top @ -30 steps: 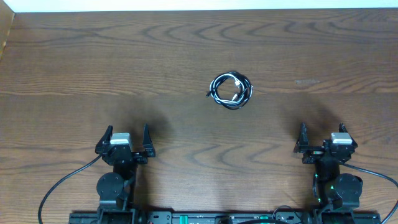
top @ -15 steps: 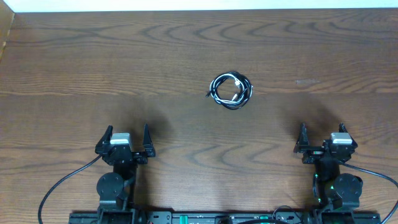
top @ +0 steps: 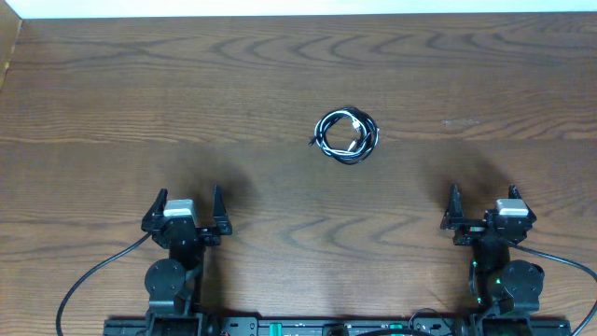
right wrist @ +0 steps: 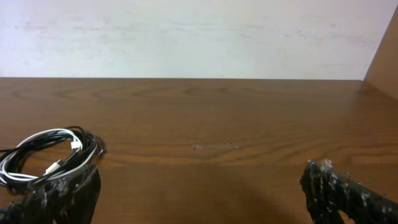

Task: Untangle cables

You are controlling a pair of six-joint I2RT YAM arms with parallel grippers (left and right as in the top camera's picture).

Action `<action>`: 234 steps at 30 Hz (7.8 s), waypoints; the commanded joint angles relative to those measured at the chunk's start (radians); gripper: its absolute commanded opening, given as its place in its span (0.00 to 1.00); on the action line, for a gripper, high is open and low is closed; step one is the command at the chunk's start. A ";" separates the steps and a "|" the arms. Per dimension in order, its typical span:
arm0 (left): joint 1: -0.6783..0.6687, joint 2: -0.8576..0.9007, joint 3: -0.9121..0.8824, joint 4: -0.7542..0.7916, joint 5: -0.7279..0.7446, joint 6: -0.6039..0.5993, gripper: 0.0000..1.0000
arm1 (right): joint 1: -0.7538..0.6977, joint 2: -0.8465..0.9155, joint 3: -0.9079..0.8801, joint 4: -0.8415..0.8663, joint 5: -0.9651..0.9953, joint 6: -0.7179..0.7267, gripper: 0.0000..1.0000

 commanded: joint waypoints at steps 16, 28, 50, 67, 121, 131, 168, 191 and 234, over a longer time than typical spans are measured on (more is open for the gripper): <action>0.007 0.068 0.278 -0.286 0.078 -0.120 0.98 | 0.005 -0.006 -0.001 0.260 -0.106 0.038 0.99; 0.006 0.460 0.787 -0.632 0.166 -0.077 0.98 | 0.005 -0.003 0.286 -0.047 -0.296 0.066 0.99; -0.101 0.970 1.126 -0.774 0.420 0.133 0.98 | 0.005 0.876 1.320 -0.877 -0.293 -0.078 0.99; -0.145 0.998 1.139 -0.736 0.314 0.187 0.98 | 0.002 1.329 1.561 -1.160 -0.301 -0.077 0.99; -0.419 1.720 1.137 -0.121 0.453 0.031 0.98 | -0.044 1.492 1.533 -1.044 0.019 0.160 0.86; -0.441 1.828 1.137 -0.073 0.314 0.030 0.98 | -0.089 1.494 1.533 -1.035 -0.004 0.154 0.90; -0.509 1.975 1.137 -0.019 0.097 0.005 0.98 | -0.089 1.494 1.533 -1.051 -0.090 0.117 0.91; -0.509 1.923 1.137 -0.037 0.097 -0.095 0.08 | -0.090 1.494 1.533 -1.045 -0.090 0.117 0.92; -0.507 1.349 1.137 -0.228 0.639 -0.118 0.08 | -0.029 1.503 1.533 -1.144 -0.760 -0.364 0.73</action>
